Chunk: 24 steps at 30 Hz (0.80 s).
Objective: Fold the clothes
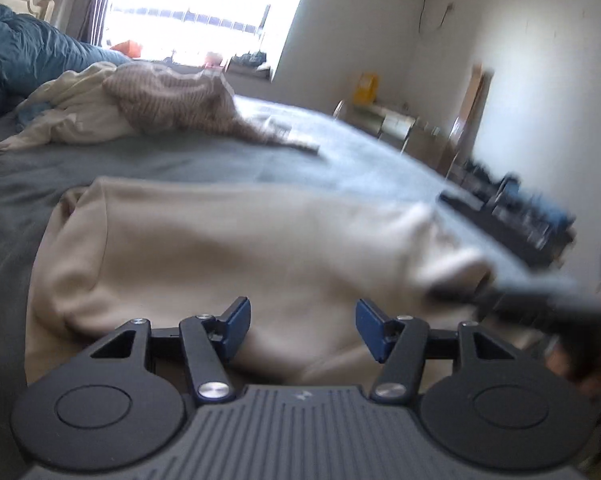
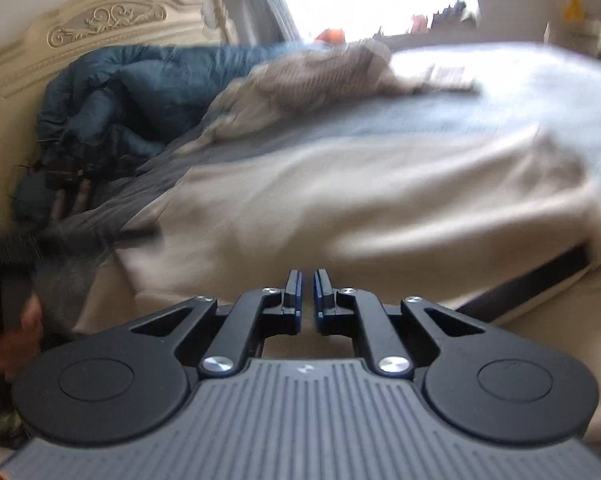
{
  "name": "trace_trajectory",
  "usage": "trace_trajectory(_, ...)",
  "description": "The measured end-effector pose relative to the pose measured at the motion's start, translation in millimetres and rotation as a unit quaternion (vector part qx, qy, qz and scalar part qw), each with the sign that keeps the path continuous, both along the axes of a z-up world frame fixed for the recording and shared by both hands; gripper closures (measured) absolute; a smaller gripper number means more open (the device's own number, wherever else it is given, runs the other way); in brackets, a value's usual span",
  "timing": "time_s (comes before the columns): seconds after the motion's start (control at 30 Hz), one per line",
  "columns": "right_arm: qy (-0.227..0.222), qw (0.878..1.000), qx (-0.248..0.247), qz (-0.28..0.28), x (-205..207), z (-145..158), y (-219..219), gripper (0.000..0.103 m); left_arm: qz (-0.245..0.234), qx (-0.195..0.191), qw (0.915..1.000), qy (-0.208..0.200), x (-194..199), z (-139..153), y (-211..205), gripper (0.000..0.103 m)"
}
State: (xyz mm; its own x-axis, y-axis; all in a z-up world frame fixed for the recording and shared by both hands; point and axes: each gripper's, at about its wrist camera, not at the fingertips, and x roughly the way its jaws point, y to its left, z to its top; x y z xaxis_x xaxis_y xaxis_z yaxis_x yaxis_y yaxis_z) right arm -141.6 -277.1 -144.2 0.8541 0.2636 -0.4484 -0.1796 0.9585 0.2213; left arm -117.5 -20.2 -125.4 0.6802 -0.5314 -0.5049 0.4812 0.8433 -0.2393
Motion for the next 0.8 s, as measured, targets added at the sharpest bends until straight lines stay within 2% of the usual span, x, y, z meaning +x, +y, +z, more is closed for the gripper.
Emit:
trace_trajectory(0.07, -0.005, 1.0, -0.011, -0.028, -2.7, 0.0, -8.5, 0.097, 0.006, 0.003, 0.9999, 0.008, -0.1, -7.9, 3.3, 0.044)
trace_trajectory(0.13, 0.039, 0.997, -0.022, -0.057, 2.6, -15.5, -21.5, 0.097, 0.007, -0.012, 0.9998, 0.014, 1.7, -9.1, 8.8, 0.044)
trace_trajectory(0.2, 0.053, 0.996, 0.003, -0.067, -4.5, -26.0, -36.1, 0.097, 0.007, -0.015, 0.9997, 0.016, 4.6, -10.7, 10.1, 0.044)
trace_trajectory(0.27, 0.064, 0.995, 0.021, -0.069, -11.3, -20.2, -44.6, 0.097, 0.006, -0.01, 0.9998, 0.016, 8.0, -13.0, 9.2, 0.044)
trace_trajectory(0.37, 0.042, 0.995, 0.015, -0.088, -17.4, 0.0, -51.2, 0.096, 0.006, 0.006, 1.0, 0.006, 4.1, -10.9, 2.8, 0.044)
trace_trajectory(0.5, 0.007, 0.992, -0.027, -0.119, -10.8, 15.6, -66.4, 0.096, -0.008, -0.001, 0.9997, -0.023, -7.6, 4.2, -3.0, 0.044)
trace_trajectory(0.57, 0.004, 0.991, -0.042, -0.126, -2.0, 13.4, -73.0, 0.096, -0.032, -0.006, 0.999, -0.031, -10.0, 8.6, -11.3, 0.043)
trace_trajectory(0.67, 0.072, 0.983, -0.118, -0.118, 14.4, -17.2, -75.0, 0.095, -0.052, 0.011, 0.9982, -0.026, -6.6, 2.2, -27.9, 0.043)
trace_trajectory(0.73, 0.072, 0.98, -0.145, -0.115, 7.4, -26.2, -74.2, 0.095, -0.055, 0.031, 0.9978, -0.018, -4.0, -5.6, -36.2, 0.043)
trace_trajectory(0.8, 0.088, 0.978, -0.147, -0.123, 1.6, -16.0, -76.9, 0.095, -0.055, 0.04, 0.9975, -0.019, -3.4, -10.1, -37.1, 0.043)
